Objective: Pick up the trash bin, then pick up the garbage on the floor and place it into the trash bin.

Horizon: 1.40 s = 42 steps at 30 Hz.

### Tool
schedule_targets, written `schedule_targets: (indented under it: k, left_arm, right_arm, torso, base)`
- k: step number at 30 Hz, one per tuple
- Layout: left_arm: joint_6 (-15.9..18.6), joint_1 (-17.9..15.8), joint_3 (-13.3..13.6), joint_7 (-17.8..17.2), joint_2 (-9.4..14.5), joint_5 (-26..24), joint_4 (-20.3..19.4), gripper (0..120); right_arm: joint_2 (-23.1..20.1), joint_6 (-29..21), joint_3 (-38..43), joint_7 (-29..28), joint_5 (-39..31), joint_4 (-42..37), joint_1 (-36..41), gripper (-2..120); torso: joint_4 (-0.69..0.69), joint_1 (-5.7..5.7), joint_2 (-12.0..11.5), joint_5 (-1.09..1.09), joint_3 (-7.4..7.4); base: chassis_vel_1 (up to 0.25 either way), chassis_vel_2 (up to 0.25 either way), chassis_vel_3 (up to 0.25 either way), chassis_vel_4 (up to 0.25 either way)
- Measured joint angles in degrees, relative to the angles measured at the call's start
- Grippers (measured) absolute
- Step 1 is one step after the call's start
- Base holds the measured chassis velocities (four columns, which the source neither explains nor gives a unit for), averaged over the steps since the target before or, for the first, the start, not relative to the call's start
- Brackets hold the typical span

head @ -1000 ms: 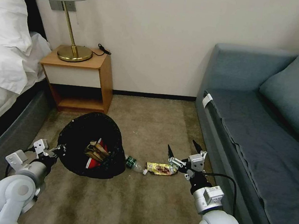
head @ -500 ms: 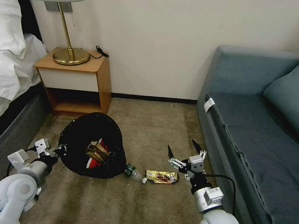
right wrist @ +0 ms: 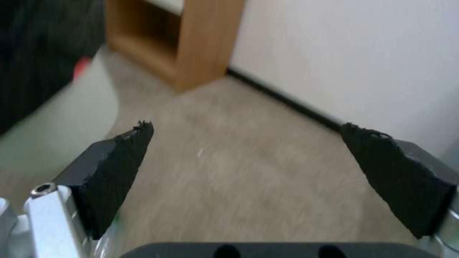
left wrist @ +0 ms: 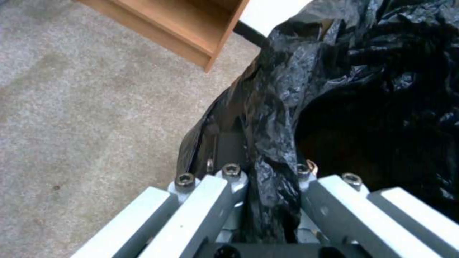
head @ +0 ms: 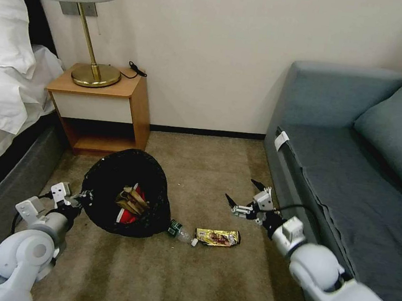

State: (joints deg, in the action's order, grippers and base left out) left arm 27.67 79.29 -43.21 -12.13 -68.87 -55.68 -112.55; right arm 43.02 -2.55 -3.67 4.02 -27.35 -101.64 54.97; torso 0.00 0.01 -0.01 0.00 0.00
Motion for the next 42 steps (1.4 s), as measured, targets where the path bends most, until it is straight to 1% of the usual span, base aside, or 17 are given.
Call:
schedule_targets:
  k: [5,8,10,11,15,19,22,24,25,26,30,32,34,37,38,39,42]
  left_arm:
    - [-0.3,0.1,0.1,0.1,-0.3,0.6,-0.5,3]
    - [-0.5,-0.1,0.2,0.3,0.0,0.6,-0.9,3]
    - [-0.6,-0.2,0.2,0.3,0.1,0.6,-0.8,3]
    - [-0.7,-0.4,0.3,0.4,0.4,0.6,-0.4,3]
    - [-0.8,-0.7,0.6,0.5,0.6,0.6,0.1,3]
    - [-0.9,-1.3,1.1,0.9,0.9,0.6,0.9,3]
    - [-0.9,-1.5,1.3,0.9,1.0,0.7,1.1,3]
    - [-1.0,-1.7,1.4,1.2,1.2,0.7,1.5,3]
    - [-1.0,-1.7,1.4,1.2,1.2,0.7,1.5,3]
    - [-1.0,-1.7,1.4,1.3,1.4,0.7,1.6,3]
    - [-1.2,-1.7,1.4,1.5,1.7,0.7,1.8,3]
    - [-1.3,-1.8,1.4,1.6,1.9,0.6,2.1,3]
    - [-1.3,-1.9,1.4,1.7,1.9,0.6,2.1,3]
    - [-1.4,-2.0,1.4,1.9,1.9,0.6,2.3,3]
    - [-1.5,-2.0,1.4,2.0,2.0,0.6,2.4,3]
    - [-1.5,-2.0,1.4,2.0,2.0,0.6,2.4,3]
    - [-1.7,-2.1,1.4,2.6,2.1,0.6,2.8,3]
  right_arm:
    - [-0.8,0.6,-7.7,3.7,-1.7,7.0,-6.9,100]
    - [-0.5,-0.2,-14.7,6.9,-4.0,13.5,-14.4,100]
    - [-0.3,-0.6,-16.0,7.5,-4.5,14.6,-15.9,100]
    - [0.0,-2.1,-18.6,8.9,-6.0,16.7,-18.7,100]
    - [0.7,-4.0,-22.4,11.5,-8.6,20.3,-22.5,100]
    - [2.1,-7.6,-28.6,15.7,-13.9,25.0,-27.6,100]
    - [2.9,-8.4,-30.2,17.5,-15.3,27.2,-28.7,100]
    - [4.9,-10.1,-32.2,21.0,-17.4,32.9,-30.2,100]
    - [4.9,-10.1,-32.2,21.0,-17.4,32.9,-30.2,100]
    - [5.7,-12.4,-32.7,24.2,-18.0,35.6,-31.0,100]
    - [6.6,-14.6,-34.3,28.0,-19.6,39.4,-32.8,100]
    - [8.0,-16.1,-35.9,32.0,-20.5,43.9,-35.5,100]
    - [8.5,-16.1,-36.6,32.9,-20.5,45.4,-36.4,100]
    - [9.6,-15.6,-37.5,36.6,-19.9,49.5,-38.3,100]
    - [10.4,-15.1,-37.8,39.3,-19.4,52.6,-39.1,100]
    - [10.4,-15.1,-37.8,39.3,-19.4,52.6,-39.1,100]
    - [12.8,-12.2,-36.0,47.2,-16.4,61.6,-39.6,100]
  torso:
    - [-0.01,0.00,0.0,0.00,0.00]
    - [0.00,0.00,0.0,-0.01,0.00]
    - [0.00,0.00,0.0,-0.01,0.00]
    - [0.00,0.00,0.0,0.01,0.00]
    - [0.00,0.00,0.0,-0.01,0.00]
    - [0.00,0.00,0.0,-0.02,0.00]
    - [0.00,0.00,0.0,0.00,0.00]
    - [0.00,0.00,0.0,0.00,0.00]
    - [0.00,0.00,0.0,0.00,0.00]
    - [-0.01,0.00,0.0,0.01,0.00]
    - [-0.01,0.00,0.0,-0.01,0.00]
    - [-0.01,0.00,0.0,-0.01,0.00]
    - [0.00,0.00,0.0,0.00,0.00]
    - [0.00,0.00,0.0,-0.01,0.00]
    - [0.00,0.00,0.0,-0.01,0.00]
    - [0.00,0.00,0.0,-0.01,0.00]
    - [-0.01,0.00,0.0,0.00,0.00]
  base:
    - [0.000,0.000,0.000,0.000]
    - [0.000,0.000,0.000,0.000]
    - [0.000,0.000,0.000,0.000]
    - [0.000,0.000,0.000,0.000]
    - [0.000,0.000,0.000,0.000]
    - [0.000,0.000,0.000,0.000]
    - [0.000,0.000,0.000,0.000]
    - [0.000,0.000,0.000,0.000]
    - [0.000,0.000,0.000,0.000]
    - [0.000,0.000,0.000,0.000]
    - [0.000,0.000,0.000,0.000]
    - [0.000,0.000,0.000,0.000]
    - [0.000,0.000,0.000,0.000]
    - [0.000,0.000,0.000,0.000]
    - [0.000,0.000,0.000,0.000]
    - [0.000,0.000,0.000,0.000]
    - [0.000,0.000,0.000,0.000]
